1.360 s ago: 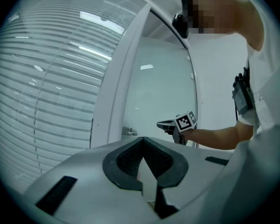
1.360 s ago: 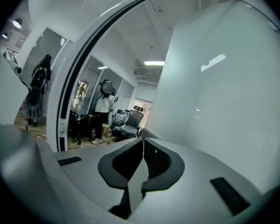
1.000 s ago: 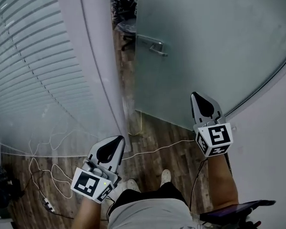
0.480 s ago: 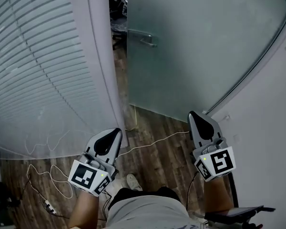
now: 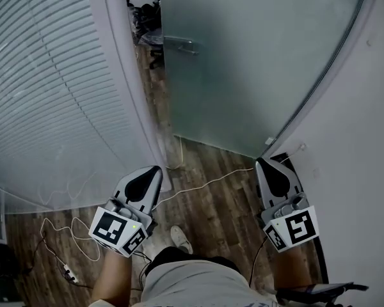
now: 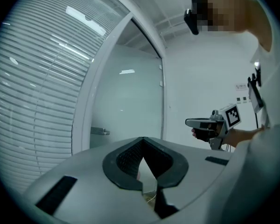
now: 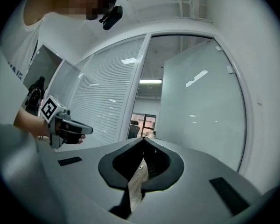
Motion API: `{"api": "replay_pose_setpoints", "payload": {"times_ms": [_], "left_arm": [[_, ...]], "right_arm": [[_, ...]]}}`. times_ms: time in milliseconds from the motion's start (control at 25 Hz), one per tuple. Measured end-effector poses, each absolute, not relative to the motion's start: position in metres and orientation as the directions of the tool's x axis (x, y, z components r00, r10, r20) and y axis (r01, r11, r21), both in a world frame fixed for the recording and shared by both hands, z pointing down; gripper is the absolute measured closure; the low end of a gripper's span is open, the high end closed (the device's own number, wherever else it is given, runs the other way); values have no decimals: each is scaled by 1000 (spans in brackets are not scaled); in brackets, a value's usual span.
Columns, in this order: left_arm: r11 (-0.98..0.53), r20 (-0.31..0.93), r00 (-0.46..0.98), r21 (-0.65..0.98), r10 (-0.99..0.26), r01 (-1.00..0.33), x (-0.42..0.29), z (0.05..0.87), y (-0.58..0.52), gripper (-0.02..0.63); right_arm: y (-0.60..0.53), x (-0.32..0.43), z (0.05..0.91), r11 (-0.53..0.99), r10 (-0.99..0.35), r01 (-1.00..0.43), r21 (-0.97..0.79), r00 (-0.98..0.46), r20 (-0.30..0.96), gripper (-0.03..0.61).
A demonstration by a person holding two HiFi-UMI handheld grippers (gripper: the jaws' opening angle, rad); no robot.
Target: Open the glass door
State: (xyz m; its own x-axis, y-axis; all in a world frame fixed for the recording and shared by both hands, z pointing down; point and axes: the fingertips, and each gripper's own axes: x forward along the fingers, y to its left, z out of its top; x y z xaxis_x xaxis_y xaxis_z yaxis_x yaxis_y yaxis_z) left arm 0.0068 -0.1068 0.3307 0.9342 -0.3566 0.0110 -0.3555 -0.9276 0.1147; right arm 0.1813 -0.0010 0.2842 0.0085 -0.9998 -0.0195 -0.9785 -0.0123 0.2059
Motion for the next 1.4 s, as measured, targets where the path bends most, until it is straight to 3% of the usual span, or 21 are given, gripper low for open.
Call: {"api": "replay_pose_setpoints", "payload": {"times_ms": [600, 1400], "left_arm": [[-940, 36, 944, 86, -329, -331, -42, 329, 20, 615], [-948, -8, 951, 79, -308, -307, -103, 314, -8, 615]], "right_arm": [[143, 134, 288, -73, -996, -983, 171, 63, -64, 578], [122, 69, 278, -99, -994, -977, 191, 90, -55, 578]]}}
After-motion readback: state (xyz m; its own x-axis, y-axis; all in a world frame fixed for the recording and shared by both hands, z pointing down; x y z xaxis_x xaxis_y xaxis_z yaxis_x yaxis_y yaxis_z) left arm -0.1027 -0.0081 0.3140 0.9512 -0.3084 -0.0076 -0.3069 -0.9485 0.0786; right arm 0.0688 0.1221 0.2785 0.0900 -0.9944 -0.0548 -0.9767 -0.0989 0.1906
